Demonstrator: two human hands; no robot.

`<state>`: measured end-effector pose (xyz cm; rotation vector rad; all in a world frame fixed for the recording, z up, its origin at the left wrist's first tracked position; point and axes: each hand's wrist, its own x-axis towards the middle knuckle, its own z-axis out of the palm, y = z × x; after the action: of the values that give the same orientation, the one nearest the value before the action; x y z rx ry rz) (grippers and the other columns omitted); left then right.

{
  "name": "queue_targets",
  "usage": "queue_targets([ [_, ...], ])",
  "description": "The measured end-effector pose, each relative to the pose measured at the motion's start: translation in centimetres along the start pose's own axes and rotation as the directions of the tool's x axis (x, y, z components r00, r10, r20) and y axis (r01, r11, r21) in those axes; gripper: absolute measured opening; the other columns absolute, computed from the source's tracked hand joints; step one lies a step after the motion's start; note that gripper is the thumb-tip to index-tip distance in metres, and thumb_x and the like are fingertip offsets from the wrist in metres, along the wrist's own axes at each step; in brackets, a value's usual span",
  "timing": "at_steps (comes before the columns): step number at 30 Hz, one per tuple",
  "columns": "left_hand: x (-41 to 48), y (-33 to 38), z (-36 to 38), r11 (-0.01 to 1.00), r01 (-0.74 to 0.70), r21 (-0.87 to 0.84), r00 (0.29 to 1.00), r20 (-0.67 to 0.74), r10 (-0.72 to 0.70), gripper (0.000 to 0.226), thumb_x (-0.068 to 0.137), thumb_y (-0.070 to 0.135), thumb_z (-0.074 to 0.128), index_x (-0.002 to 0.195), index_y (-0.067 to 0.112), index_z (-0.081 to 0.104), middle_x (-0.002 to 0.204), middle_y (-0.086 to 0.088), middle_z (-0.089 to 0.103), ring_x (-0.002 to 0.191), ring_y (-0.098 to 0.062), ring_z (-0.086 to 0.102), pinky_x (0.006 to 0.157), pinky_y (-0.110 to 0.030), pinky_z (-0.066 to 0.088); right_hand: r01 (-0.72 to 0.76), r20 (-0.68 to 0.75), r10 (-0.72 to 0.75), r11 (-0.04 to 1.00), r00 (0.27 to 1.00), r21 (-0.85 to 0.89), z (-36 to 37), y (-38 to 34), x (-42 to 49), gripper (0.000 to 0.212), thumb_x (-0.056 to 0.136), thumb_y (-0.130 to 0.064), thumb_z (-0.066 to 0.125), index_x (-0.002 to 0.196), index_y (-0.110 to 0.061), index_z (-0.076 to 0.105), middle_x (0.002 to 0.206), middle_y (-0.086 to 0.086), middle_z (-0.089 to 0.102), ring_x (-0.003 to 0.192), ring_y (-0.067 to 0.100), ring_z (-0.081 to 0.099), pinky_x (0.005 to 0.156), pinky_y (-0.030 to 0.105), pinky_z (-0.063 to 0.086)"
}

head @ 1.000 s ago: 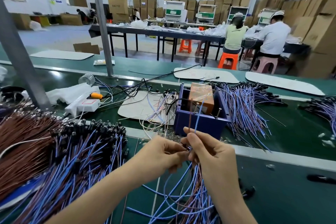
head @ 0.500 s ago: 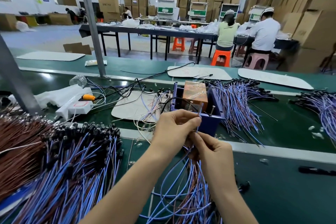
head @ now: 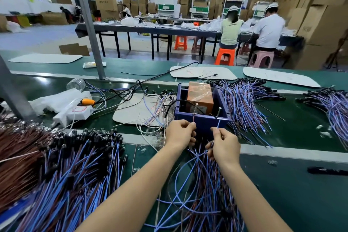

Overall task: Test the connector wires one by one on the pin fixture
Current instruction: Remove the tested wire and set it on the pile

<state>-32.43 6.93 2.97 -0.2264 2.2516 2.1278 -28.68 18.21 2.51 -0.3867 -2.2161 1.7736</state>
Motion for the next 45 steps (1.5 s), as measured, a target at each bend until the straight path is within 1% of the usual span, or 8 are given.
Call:
queue_targets([
  [4, 0.7, -0.1, 0.1, 0.994, -0.061, 0.096, 0.998, -0.006, 0.062, 0.024, 0.093, 0.019, 0.059, 0.07, 0.014, 0.065, 0.059, -0.003, 0.061, 0.04, -0.013, 0.051, 0.047, -0.024, 0.045, 0.023, -0.001, -0.023, 1.0, 1.0, -0.016, 0.1, 0.1, 0.5, 0.026, 0.102, -0.021, 0.042, 0.084, -0.022, 0.06, 0.05, 0.005, 0.059, 0.032, 0.01, 0.047, 0.038, 0.02, 0.039],
  [9, 1.0, -0.1, 0.3, 0.986, -0.113, 0.12, 0.992, -0.047, 0.119, 0.022, 0.093, 0.021, 0.059, 0.074, 0.015, 0.066, 0.06, 0.0, 0.062, 0.039, -0.008, 0.053, 0.043, -0.02, 0.044, 0.031, 0.005, -0.031, 0.998, 1.0, -0.062, 0.0, 0.5, 1.3, 0.023, 0.102, -0.022, 0.041, 0.091, -0.019, 0.062, 0.049, 0.004, 0.06, 0.032, 0.011, 0.049, 0.043, 0.022, 0.039],
  [15, 1.5, 0.1, 0.6, 0.989, -0.084, 0.118, 0.994, -0.064, 0.092, 0.022, 0.094, 0.022, 0.057, 0.075, 0.013, 0.066, 0.061, -0.001, 0.062, 0.038, -0.008, 0.053, 0.049, -0.022, 0.047, 0.024, 0.022, -0.022, 0.998, 1.0, -0.054, 0.1, 0.9, 2.0, 0.024, 0.102, -0.022, 0.042, 0.087, -0.022, 0.061, 0.046, 0.001, 0.058, 0.031, 0.01, 0.046, 0.037, 0.019, 0.036],
  [20, 1.6, 0.3, 1.0, 0.989, -0.069, 0.132, 0.994, -0.078, 0.08, 0.026, 0.094, 0.023, 0.056, 0.072, 0.012, 0.065, 0.058, 0.0, 0.062, 0.035, -0.006, 0.053, 0.047, -0.021, 0.047, 0.007, 0.051, -0.004, 0.998, 0.999, -0.064, 0.2, 1.1, 2.6, 0.024, 0.101, -0.02, 0.042, 0.091, -0.018, 0.064, 0.046, 0.003, 0.059, 0.03, 0.012, 0.044, 0.039, 0.021, 0.034],
  [25, 1.7, 0.5, 1.0, 0.994, -0.034, 0.103, 0.996, -0.073, 0.042, 0.027, 0.093, 0.022, 0.057, 0.071, 0.01, 0.065, 0.058, -0.001, 0.062, 0.038, -0.009, 0.053, 0.046, -0.021, 0.047, 0.008, 0.077, -0.001, 0.996, 0.997, -0.085, 0.2, 1.1, 2.9, 0.025, 0.1, -0.019, 0.042, 0.086, -0.023, 0.063, 0.043, 0.001, 0.059, 0.03, 0.01, 0.044, 0.036, 0.019, 0.034],
  [33, 1.6, 0.6, 0.9, 0.996, 0.002, 0.085, 0.998, -0.06, 0.003, 0.027, 0.094, 0.023, 0.056, 0.071, 0.01, 0.065, 0.058, 0.0, 0.061, 0.039, -0.009, 0.052, 0.046, -0.022, 0.048, -0.029, 0.054, 0.033, 0.997, 0.998, -0.078, 0.0, 1.7, 3.0, 0.026, 0.099, -0.016, 0.044, 0.08, -0.021, 0.062, 0.041, 0.001, 0.056, 0.028, 0.011, 0.043, 0.032, 0.016, 0.03],
  [39, 1.3, 1.2, 0.8, 0.997, 0.022, 0.08, 0.999, -0.041, -0.018, 0.029, 0.095, 0.022, 0.055, 0.069, 0.011, 0.061, 0.06, -0.003, 0.059, 0.039, -0.012, 0.05, 0.039, -0.017, 0.04, -0.047, 0.062, 0.054, 0.992, 0.997, -0.113, -0.2, 1.3, 3.3, 0.024, 0.098, -0.016, 0.044, 0.085, -0.018, 0.063, 0.051, 0.005, 0.06, 0.028, 0.009, 0.043, 0.032, 0.017, 0.029],
  [45, 1.3, 1.3, 0.8, 0.997, 0.039, 0.07, 0.999, -0.001, -0.039, 0.028, 0.096, 0.019, 0.053, 0.07, 0.009, 0.059, 0.059, -0.004, 0.056, 0.039, -0.012, 0.047, 0.038, -0.015, 0.04, -0.054, 0.063, 0.065, 0.986, 0.996, -0.16, -0.2, 1.4, 3.7, 0.023, 0.097, -0.016, 0.043, 0.086, -0.017, 0.063, 0.051, 0.005, 0.06, 0.029, 0.009, 0.045, 0.036, 0.019, 0.032],
])
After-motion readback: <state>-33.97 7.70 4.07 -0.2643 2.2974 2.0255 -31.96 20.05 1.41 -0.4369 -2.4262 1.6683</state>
